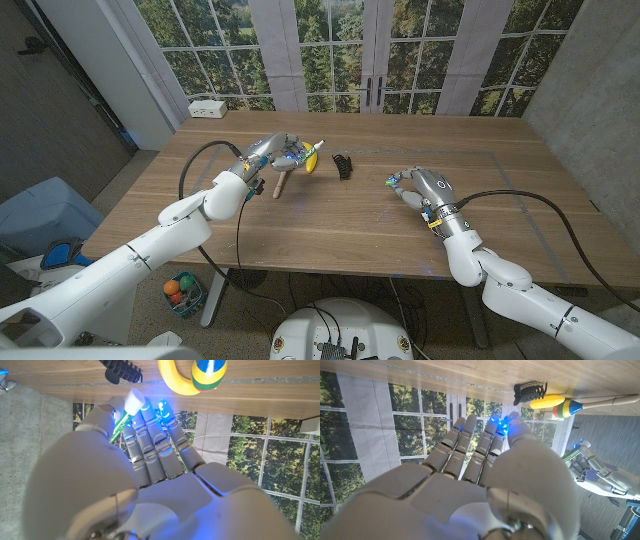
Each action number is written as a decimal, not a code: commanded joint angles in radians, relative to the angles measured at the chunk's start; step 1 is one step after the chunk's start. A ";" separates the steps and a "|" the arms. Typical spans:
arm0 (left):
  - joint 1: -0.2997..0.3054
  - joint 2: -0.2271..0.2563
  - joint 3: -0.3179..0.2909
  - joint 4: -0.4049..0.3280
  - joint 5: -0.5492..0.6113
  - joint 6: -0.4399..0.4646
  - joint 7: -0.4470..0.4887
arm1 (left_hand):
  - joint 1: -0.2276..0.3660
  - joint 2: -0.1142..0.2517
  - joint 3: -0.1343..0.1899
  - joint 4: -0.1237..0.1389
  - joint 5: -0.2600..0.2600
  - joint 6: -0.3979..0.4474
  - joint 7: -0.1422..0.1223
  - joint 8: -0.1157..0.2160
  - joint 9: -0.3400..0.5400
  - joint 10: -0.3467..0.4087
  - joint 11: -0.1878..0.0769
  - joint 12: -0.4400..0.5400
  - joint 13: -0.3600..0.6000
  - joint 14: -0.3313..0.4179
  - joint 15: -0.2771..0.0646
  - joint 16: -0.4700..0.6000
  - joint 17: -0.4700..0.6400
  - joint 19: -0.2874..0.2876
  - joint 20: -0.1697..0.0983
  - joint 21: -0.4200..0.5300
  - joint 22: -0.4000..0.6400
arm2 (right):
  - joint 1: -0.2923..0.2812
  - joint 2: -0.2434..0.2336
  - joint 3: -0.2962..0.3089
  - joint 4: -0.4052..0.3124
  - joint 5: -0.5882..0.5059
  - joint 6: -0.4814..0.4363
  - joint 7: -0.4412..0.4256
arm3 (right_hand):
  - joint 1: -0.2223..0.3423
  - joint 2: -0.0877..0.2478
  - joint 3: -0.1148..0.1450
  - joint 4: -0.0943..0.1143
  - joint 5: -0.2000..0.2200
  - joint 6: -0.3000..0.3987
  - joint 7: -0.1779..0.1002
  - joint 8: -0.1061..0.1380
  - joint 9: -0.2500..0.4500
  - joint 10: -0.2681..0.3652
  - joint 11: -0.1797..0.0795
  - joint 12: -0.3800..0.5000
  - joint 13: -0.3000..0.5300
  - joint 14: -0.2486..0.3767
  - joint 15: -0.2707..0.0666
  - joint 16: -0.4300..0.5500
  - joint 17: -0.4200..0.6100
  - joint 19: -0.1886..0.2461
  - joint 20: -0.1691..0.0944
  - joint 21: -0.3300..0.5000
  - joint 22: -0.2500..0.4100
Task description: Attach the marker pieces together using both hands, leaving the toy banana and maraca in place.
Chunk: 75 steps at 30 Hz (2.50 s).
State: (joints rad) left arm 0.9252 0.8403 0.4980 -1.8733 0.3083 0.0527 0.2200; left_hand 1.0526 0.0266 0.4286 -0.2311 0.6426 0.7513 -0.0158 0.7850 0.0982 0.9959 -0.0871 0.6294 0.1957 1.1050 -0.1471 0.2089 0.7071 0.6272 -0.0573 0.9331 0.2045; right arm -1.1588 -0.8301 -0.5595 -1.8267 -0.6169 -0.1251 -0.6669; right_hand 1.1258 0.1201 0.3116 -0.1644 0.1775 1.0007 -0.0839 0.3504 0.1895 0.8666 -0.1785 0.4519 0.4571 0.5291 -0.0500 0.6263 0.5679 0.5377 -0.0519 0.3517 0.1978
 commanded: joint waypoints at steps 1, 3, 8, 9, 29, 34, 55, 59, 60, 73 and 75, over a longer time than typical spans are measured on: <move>0.008 0.000 0.003 -0.005 -0.006 -0.010 -0.007 | 0.001 0.009 0.124 0.110 0.032 0.004 0.002 0.010 0.589 0.130 -0.121 0.012 0.744 0.064 -0.086 0.003 0.003 -0.004 -0.066 0.005 0.001 | 0.017 0.012 0.012 0.012 -0.019 0.012 -0.036 | 0.012 0.001 -0.002 0.003 0.007 0.125 0.006 0.007 0.009 0.008 0.002 0.009 0.005 0.008 -0.176 -0.004 0.003 0.009 -0.002 0.008 0.005; 0.009 -0.001 0.003 -0.004 -0.007 -0.014 -0.007 | 0.000 0.008 0.126 0.110 0.032 0.003 0.001 0.011 0.587 0.131 -0.121 0.013 0.744 0.064 -0.086 0.003 0.005 -0.005 -0.066 0.007 0.000 | 0.021 0.015 0.013 0.012 -0.023 0.010 -0.040 | 0.012 0.001 -0.003 0.003 0.007 0.124 0.006 0.006 0.009 0.007 0.002 0.009 0.007 0.009 -0.176 -0.005 0.003 0.010 -0.002 0.009 0.005; 0.007 -0.004 0.004 0.002 -0.007 -0.026 -0.003 | -0.001 0.008 0.128 0.110 0.032 0.002 0.002 0.013 0.588 0.130 -0.121 0.013 0.744 0.065 -0.086 0.003 0.006 -0.006 -0.066 0.008 -0.001 | 0.029 0.026 0.014 0.014 -0.037 0.009 -0.063 | 0.014 0.001 -0.004 0.004 0.007 0.125 0.007 0.006 0.009 0.007 0.003 0.009 0.011 0.011 -0.178 -0.006 0.005 0.009 -0.002 0.011 0.005; 0.006 -0.004 0.005 0.003 -0.007 -0.028 -0.005 | -0.001 0.008 0.128 0.110 0.032 0.002 0.002 0.013 0.587 0.130 -0.121 0.013 0.744 0.065 -0.086 0.003 0.006 -0.006 -0.066 0.009 -0.001 | 0.031 0.029 0.016 0.014 -0.038 0.008 -0.068 | 0.015 0.001 -0.003 0.004 0.007 0.127 0.006 0.007 0.009 0.005 0.002 0.009 0.012 0.011 -0.178 -0.007 0.004 0.010 -0.002 0.012 0.005; -0.021 -0.022 0.023 0.041 -0.006 -0.091 -0.020 | -0.005 0.006 0.137 0.110 0.032 0.000 0.001 0.021 0.584 0.131 -0.121 0.013 0.743 0.065 -0.086 0.001 0.011 -0.011 -0.065 0.019 -0.003 | 0.068 0.045 0.008 0.023 -0.073 0.019 -0.100 | 0.017 0.000 -0.009 0.007 0.007 0.124 0.005 0.004 0.010 0.005 0.001 0.011 0.027 0.016 -0.177 -0.016 0.008 0.007 -0.004 0.018 0.007; -0.030 -0.029 0.029 0.053 -0.006 -0.110 -0.024 | -0.007 0.005 0.140 0.109 0.031 -0.001 0.003 0.022 0.580 0.131 -0.121 0.013 0.743 0.064 -0.086 0.001 0.013 -0.013 -0.065 0.022 -0.004 | 0.082 0.051 0.002 0.029 -0.080 0.028 -0.103 | 0.019 0.000 -0.009 0.007 0.008 0.126 0.004 0.004 0.010 0.006 0.001 0.011 0.031 0.016 -0.177 -0.019 0.009 0.007 -0.004 0.020 0.007; -0.067 -0.054 0.053 0.093 0.002 -0.173 -0.055 | -0.012 0.002 0.152 0.109 0.031 -0.004 0.003 0.029 0.574 0.131 -0.121 0.013 0.743 0.065 -0.087 0.000 0.019 -0.018 -0.064 0.035 -0.006 | 0.129 0.061 -0.019 0.037 -0.121 0.063 -0.110 | 0.023 -0.001 -0.014 0.008 0.008 0.126 0.004 0.003 0.011 0.008 0.000 0.012 0.044 0.022 -0.178 -0.025 0.014 0.005 -0.005 0.027 0.007; -0.072 -0.058 0.056 0.098 0.003 -0.180 -0.060 | -0.012 0.002 0.154 0.109 0.031 -0.004 0.003 0.031 0.573 0.131 -0.121 0.013 0.743 0.065 -0.086 -0.001 0.020 -0.019 -0.064 0.036 -0.006 | 0.139 0.063 -0.023 0.042 -0.130 0.072 -0.113 | 0.023 -0.001 -0.015 0.008 0.008 0.128 0.004 0.003 0.011 0.007 0.002 0.012 0.046 0.022 -0.178 -0.027 0.015 0.005 -0.005 0.028 0.007; -0.073 -0.058 0.057 0.099 0.003 -0.182 -0.061 | -0.012 0.002 0.154 0.109 0.031 -0.004 0.003 0.030 0.572 0.131 -0.121 0.013 0.743 0.065 -0.087 -0.001 0.020 -0.019 -0.064 0.036 -0.006 | 0.142 0.065 -0.024 0.043 -0.132 0.073 -0.114 | 0.023 -0.001 -0.015 0.008 0.008 0.128 0.004 0.003 0.011 0.007 0.001 0.011 0.047 0.022 -0.177 -0.027 0.015 0.005 -0.005 0.028 0.007; -0.086 -0.069 0.067 0.113 0.004 -0.201 -0.077 | -0.014 0.000 0.161 0.108 0.030 -0.005 0.002 0.036 0.570 0.132 -0.121 0.014 0.743 0.066 -0.087 -0.001 0.023 -0.022 -0.064 0.043 -0.007 | 0.170 0.079 -0.037 0.059 -0.150 0.091 -0.127 | 0.027 0.000 -0.017 0.008 0.009 0.129 0.002 0.002 0.011 0.010 -0.002 0.012 0.055 0.024 -0.178 -0.032 0.018 0.003 -0.005 0.032 0.007; -0.086 -0.070 0.067 0.114 0.004 -0.202 -0.078 | -0.015 0.000 0.162 0.108 0.030 -0.006 0.001 0.035 0.568 0.130 -0.121 0.012 0.741 0.066 -0.087 -0.001 0.024 -0.022 -0.064 0.044 -0.007 | 0.173 0.081 -0.038 0.061 -0.152 0.094 -0.130 | 0.027 -0.001 -0.018 0.009 0.009 0.128 0.002 0.002 0.011 0.010 0.001 0.012 0.056 0.025 -0.178 -0.032 0.019 0.002 -0.005 0.033 0.007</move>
State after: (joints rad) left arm 0.8475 0.7786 0.5584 -1.7698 0.3119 -0.1356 0.1530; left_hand 1.0381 0.0144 0.4504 -0.2528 0.6474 0.7423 -0.0143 0.8139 0.0984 0.9959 -0.0871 0.6353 0.1958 1.1068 -0.1489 0.2052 0.7262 0.6093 -0.0537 0.9696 0.1952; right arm -1.0072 -0.7581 -0.5882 -1.7762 -0.7544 -0.0469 -0.7872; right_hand 1.1401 0.1132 0.2978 -0.1560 0.1807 1.0007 -0.0839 0.3483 0.1895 0.8665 -0.1783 0.4597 0.5080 0.5490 -0.0518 0.5951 0.5820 0.5411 -0.0483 0.3788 0.2024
